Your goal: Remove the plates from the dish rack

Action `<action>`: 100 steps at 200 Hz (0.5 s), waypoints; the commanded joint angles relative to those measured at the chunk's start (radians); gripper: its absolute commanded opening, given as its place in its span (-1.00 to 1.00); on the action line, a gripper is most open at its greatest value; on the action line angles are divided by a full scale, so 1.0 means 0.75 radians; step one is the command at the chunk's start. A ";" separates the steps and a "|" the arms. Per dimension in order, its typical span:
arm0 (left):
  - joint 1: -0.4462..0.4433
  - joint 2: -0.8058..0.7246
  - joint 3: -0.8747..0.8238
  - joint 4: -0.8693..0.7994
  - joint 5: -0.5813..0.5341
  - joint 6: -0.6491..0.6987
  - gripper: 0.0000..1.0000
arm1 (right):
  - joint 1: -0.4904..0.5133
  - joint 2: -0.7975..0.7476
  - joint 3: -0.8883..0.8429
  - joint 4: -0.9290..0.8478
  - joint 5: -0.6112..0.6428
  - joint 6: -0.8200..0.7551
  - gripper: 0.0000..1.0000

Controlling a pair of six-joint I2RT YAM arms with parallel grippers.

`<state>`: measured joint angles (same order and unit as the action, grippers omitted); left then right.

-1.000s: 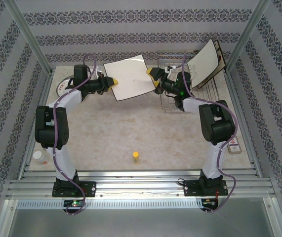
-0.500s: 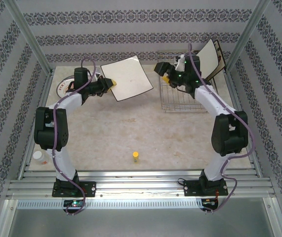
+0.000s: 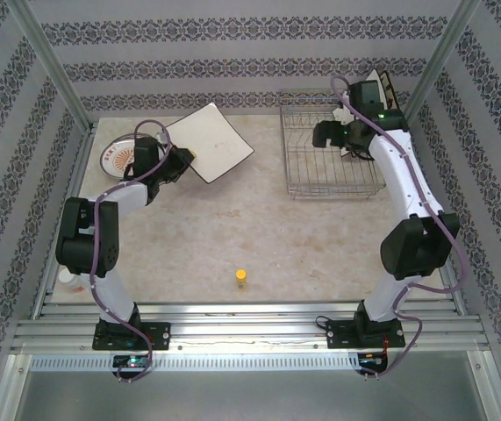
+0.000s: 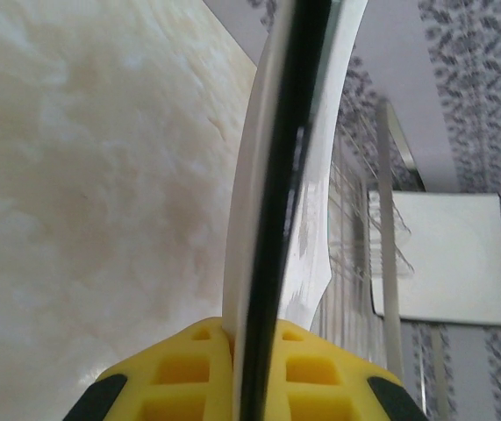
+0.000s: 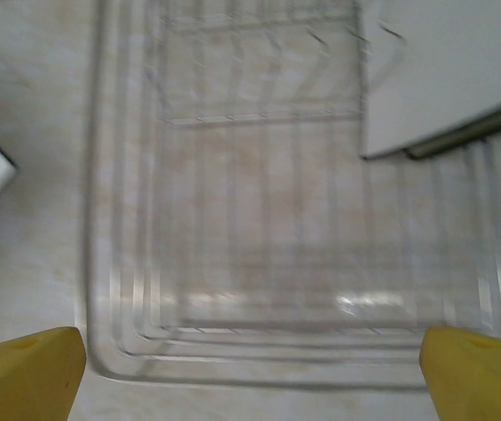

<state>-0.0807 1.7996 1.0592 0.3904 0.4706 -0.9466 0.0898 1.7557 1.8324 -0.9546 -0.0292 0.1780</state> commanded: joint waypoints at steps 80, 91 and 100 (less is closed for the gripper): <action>-0.349 0.058 -0.047 0.788 -0.927 -0.143 -1.00 | -0.083 -0.064 0.082 -0.243 0.131 -0.146 0.96; -0.374 0.085 -0.057 0.843 -0.996 -0.147 -1.00 | -0.082 -0.065 0.083 -0.242 0.119 -0.148 0.96; -0.392 0.104 -0.066 0.883 -1.047 -0.149 -1.00 | -0.083 -0.065 0.085 -0.243 0.124 -0.147 0.95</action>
<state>-0.3431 1.8690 1.0092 0.6979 -0.1089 -1.0302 0.0410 1.7042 1.8675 -1.1007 0.0593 0.0887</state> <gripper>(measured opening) 0.088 0.979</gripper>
